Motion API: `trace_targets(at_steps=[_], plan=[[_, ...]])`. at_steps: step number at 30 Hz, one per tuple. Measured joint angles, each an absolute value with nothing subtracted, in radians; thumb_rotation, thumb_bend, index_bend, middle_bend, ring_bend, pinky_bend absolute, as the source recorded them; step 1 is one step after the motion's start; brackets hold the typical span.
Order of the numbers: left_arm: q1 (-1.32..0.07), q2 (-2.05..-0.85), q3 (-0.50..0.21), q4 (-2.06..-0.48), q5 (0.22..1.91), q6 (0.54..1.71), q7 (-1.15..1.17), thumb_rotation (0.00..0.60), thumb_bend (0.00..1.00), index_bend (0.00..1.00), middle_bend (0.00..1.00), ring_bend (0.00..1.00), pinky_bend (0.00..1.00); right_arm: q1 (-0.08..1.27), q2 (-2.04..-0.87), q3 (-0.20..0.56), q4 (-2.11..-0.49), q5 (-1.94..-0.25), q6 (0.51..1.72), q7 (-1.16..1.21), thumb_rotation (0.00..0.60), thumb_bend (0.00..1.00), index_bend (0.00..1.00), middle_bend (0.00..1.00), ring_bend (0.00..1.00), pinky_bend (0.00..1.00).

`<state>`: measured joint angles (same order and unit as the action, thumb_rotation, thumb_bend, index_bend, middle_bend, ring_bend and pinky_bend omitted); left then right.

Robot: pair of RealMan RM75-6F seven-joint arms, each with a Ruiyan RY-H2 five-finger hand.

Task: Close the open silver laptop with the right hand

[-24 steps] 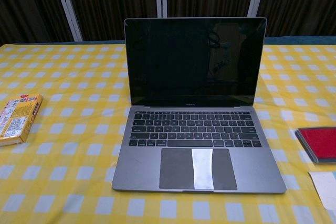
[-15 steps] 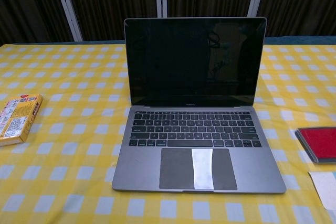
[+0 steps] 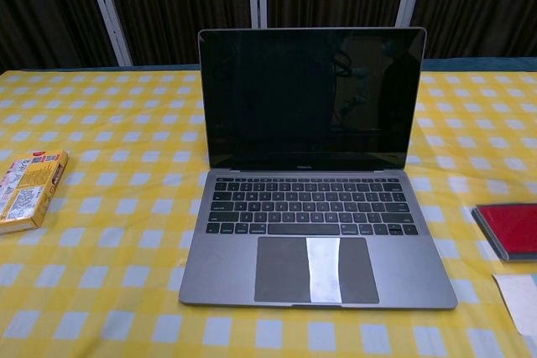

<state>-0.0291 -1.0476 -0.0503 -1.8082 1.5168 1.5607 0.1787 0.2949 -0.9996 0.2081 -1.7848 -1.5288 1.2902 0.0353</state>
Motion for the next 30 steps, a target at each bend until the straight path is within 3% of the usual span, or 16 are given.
trace_targets(at_steps=[5, 8, 12, 16, 22, 30], plan=[[-0.043, -1.061, -0.059, -1.797, 1.496, 1.538, 0.190, 0.600, 0.00, 0.00, 0.00, 0.00, 0.00, 0.462, -0.991, 0.274, -1.754, -1.481, 1.101, 0.120, 0.600, 0.86, 0.01, 0.00, 0.00, 0.00], [-0.052, -1.068, -0.065, -1.793, 1.480, 1.525, 0.200, 0.600, 0.00, 0.00, 0.00, 0.00, 0.00, 0.548, -0.988, 0.303, -1.737, -1.446, 0.983, 0.184, 0.600, 0.99, 0.01, 0.00, 0.00, 0.00], [-0.061, -1.073, -0.074, -1.789, 1.455, 1.509, 0.208, 0.600, 0.00, 0.00, 0.00, 0.00, 0.00, 0.654, -0.986, 0.337, -1.714, -1.388, 0.830, 0.238, 0.600, 1.00, 0.04, 0.00, 0.00, 0.00], [-0.070, -1.077, -0.082, -1.783, 1.427, 1.492, 0.211, 0.600, 0.00, 0.00, 0.00, 0.00, 0.00, 0.749, -0.998, 0.365, -1.689, -1.296, 0.708, 0.257, 0.600, 1.00, 0.13, 0.09, 0.00, 0.00], [-0.082, -1.079, -0.089, -1.775, 1.395, 1.465, 0.212, 0.600, 0.00, 0.00, 0.00, 0.00, 0.00, 0.848, -1.057, 0.374, -1.630, -1.161, 0.611, 0.234, 0.600, 1.00, 0.14, 0.13, 0.02, 0.02], [-0.090, -1.085, -0.092, -1.768, 1.372, 1.452, 0.222, 0.600, 0.00, 0.00, 0.00, 0.00, 0.00, 0.936, -1.136, 0.346, -1.553, -1.001, 0.557, 0.140, 0.600, 1.00, 0.16, 0.18, 0.09, 0.14]])
